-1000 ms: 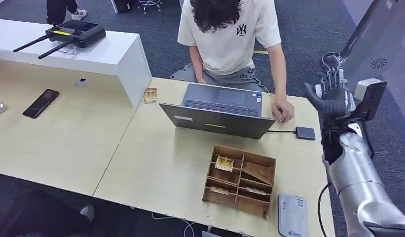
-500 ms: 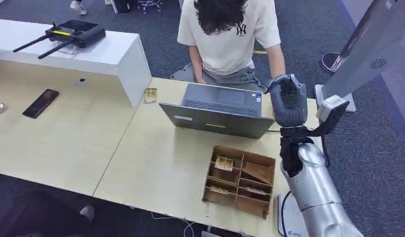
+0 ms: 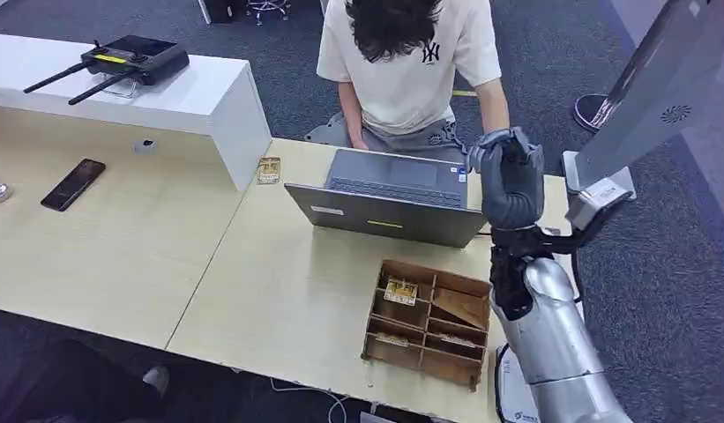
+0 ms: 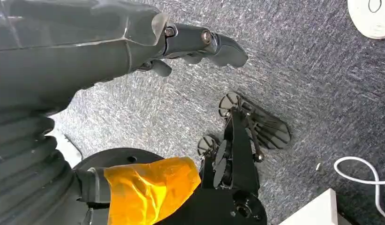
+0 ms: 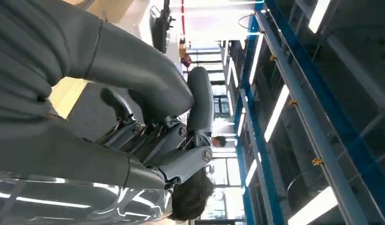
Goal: Pass the card to the sensor for recognition and then transmit it.
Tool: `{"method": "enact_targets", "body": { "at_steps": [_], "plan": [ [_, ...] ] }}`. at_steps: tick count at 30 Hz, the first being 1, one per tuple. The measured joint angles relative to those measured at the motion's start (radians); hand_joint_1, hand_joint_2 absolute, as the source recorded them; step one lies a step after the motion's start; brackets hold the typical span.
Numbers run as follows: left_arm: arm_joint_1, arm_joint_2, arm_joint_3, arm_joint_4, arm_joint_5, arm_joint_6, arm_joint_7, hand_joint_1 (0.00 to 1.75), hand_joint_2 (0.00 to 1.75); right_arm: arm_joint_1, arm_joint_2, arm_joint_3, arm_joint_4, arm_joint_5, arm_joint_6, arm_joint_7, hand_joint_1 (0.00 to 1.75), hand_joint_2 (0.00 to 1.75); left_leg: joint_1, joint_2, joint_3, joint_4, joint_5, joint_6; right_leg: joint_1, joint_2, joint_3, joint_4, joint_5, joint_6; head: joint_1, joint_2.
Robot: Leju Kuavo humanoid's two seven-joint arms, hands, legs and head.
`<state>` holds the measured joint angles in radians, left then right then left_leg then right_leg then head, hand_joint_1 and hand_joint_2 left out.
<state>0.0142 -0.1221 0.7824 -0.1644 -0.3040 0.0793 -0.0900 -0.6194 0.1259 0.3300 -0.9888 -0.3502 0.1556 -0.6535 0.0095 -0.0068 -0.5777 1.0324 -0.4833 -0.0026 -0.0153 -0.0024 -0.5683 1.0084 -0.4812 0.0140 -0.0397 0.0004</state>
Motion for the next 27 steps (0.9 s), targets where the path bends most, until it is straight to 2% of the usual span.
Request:
{"method": "enact_targets", "body": {
  "at_steps": [1,2,13,27],
  "plan": [
    [-0.001,0.0,0.0,0.0,0.0,0.001,0.0,0.0,1.75,0.011,0.004,0.001,-0.01,-0.004,-0.002,0.003,0.14,1.75,0.0,0.0,0.0,0.0,0.0,0.0,0.0,0.0,0.0,0.0,0.0,0.0,0.0,0.0],
    [-0.001,0.0,0.0,0.0,0.0,0.002,0.002,0.0,1.75,0.026,0.009,0.002,-0.022,-0.007,-0.002,0.006,0.02,1.75,0.0,0.0,0.0,0.0,0.0,0.0,0.001,0.0,0.0,0.0,0.0,0.0,0.0,0.0],
    [-0.001,-0.001,0.0,0.0,0.013,0.004,0.006,0.0,1.75,0.14,0.02,0.113,-0.042,-0.034,0.036,0.057,0.0,1.75,0.001,0.0,0.0,0.0,0.0,0.0,0.001,0.0,0.0,0.0,0.0,0.0,0.0,0.0],
    [-0.001,-0.003,0.0,0.0,0.016,0.005,0.007,0.0,1.75,0.21,0.01,0.123,-0.119,-0.081,0.033,0.082,0.0,1.75,0.001,0.0,0.0,0.0,0.0,0.0,0.001,0.0,0.0,0.0,0.0,0.0,0.0,0.0]
  ]
}}
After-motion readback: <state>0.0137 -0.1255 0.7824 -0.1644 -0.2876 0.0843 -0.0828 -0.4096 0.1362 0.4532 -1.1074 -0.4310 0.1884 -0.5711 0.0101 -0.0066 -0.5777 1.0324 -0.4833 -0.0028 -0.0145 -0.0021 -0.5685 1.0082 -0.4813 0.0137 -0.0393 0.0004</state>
